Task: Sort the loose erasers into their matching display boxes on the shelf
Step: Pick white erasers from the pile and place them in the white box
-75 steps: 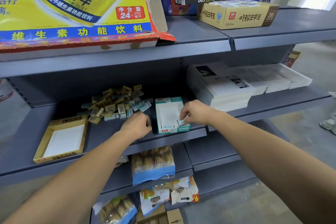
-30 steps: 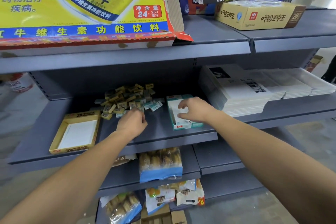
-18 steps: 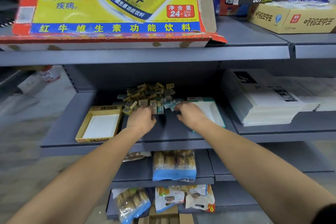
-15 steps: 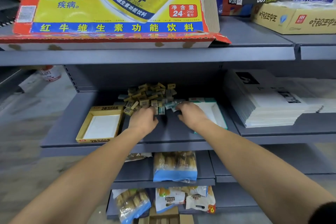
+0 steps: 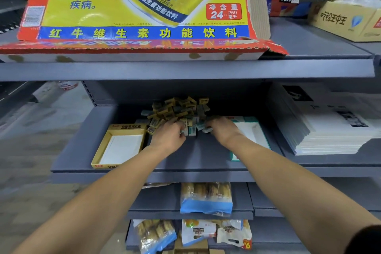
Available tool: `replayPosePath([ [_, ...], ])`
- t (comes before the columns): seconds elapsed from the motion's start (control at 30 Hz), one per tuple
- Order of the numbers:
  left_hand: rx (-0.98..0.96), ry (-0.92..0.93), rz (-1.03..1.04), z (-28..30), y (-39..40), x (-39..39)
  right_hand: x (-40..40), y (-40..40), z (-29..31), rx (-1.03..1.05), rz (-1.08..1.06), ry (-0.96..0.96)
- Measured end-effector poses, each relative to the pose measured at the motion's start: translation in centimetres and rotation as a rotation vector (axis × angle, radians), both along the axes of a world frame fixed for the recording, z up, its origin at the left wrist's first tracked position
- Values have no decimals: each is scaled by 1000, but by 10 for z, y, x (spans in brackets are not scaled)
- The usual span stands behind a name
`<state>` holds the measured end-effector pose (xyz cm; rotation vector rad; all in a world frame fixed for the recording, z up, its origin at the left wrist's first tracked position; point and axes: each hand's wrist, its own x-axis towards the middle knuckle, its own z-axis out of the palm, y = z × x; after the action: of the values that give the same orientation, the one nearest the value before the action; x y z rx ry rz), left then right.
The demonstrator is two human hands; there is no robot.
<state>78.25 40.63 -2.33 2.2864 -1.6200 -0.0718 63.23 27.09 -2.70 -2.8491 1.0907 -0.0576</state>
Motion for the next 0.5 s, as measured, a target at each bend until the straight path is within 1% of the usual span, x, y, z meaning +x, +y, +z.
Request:
replayPosePath([
  [0.5,-29,-25,-6,-1,16,-5,-13,18,4,178,24,-36],
])
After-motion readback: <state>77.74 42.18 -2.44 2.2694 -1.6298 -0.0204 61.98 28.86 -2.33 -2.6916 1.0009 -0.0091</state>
